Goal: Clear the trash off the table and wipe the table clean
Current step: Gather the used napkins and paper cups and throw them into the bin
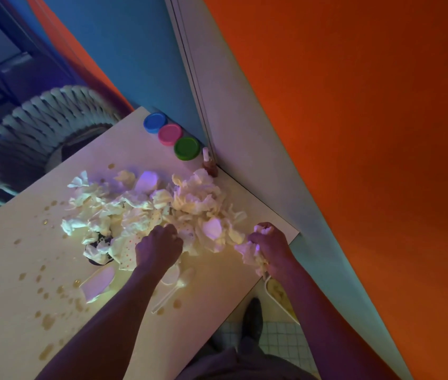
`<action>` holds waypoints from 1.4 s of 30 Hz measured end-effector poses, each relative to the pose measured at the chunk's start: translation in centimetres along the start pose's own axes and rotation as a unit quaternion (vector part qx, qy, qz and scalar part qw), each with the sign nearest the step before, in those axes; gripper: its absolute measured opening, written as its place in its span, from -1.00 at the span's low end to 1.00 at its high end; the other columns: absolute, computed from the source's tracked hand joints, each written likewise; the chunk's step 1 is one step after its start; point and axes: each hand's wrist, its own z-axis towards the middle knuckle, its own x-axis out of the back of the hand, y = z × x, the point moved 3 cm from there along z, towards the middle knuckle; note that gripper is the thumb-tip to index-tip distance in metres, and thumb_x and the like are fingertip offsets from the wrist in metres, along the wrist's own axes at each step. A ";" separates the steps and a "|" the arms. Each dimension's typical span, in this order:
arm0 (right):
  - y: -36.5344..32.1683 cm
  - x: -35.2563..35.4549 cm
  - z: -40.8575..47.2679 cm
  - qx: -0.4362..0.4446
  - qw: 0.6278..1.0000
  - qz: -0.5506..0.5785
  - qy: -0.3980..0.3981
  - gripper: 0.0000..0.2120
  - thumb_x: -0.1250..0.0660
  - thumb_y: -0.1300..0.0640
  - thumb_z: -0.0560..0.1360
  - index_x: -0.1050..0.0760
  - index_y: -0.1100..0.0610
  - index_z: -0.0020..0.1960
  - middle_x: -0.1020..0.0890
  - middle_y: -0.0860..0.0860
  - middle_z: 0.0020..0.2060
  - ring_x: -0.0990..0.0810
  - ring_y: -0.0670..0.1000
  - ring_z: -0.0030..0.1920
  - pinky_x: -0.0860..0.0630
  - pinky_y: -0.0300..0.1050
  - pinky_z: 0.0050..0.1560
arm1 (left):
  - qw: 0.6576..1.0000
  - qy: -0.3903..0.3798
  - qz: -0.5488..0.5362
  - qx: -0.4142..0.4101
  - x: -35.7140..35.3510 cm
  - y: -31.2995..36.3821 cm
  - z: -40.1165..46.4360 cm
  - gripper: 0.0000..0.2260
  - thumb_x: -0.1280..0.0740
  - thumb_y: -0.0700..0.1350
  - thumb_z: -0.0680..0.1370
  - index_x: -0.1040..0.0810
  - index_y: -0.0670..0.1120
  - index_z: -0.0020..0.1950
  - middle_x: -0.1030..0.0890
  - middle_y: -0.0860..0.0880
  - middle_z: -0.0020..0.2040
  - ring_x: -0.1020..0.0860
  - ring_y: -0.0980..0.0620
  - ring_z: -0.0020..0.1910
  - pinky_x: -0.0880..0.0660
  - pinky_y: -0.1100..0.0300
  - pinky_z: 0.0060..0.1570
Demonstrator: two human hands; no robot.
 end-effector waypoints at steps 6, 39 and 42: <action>-0.2 -1.9 0.0 -0.017 0.999 0.006 -0.035 -0.66 -0.54 0.14 0.40 -0.54 0.21 0.10 -0.57 0.08 -0.30 -0.50 0.05 -0.33 -0.43 -0.16 -0.30 | 0.996 0.022 -0.073 0.053 1.4 -1.0 -0.9 -0.78 -0.23 0.08 0.56 -0.59 0.03 0.05 -0.60 -0.09 0.02 -0.59 -0.23 0.01 -0.40 0.08 -0.14; -0.9 -9.2 -3.0 -0.031 0.983 0.006 -0.182 -0.78 -0.42 0.05 0.52 -0.63 0.15 0.09 -0.47 0.01 -0.56 -0.34 -0.09 -0.60 -0.31 -0.29 -0.51 | 0.921 0.000 -0.391 0.006 2.5 -0.3 -6.8 -0.63 -0.29 -0.22 0.50 -0.64 0.28 0.00 -0.68 0.24 -0.02 -0.65 0.23 -0.20 -0.59 0.28 -0.18; -0.3 -8.9 -3.2 -0.048 0.987 0.034 -0.148 -0.84 -0.42 0.08 0.51 -0.64 0.15 0.02 -0.70 0.12 -0.17 -0.55 -0.09 -0.41 -0.42 -0.27 -0.42 | 0.919 0.001 -0.392 0.033 2.0 -0.8 -7.0 -0.73 -0.30 -0.16 0.52 -0.67 0.16 -0.23 -0.71 0.08 -0.24 -0.66 0.09 -0.36 -0.61 0.15 -0.34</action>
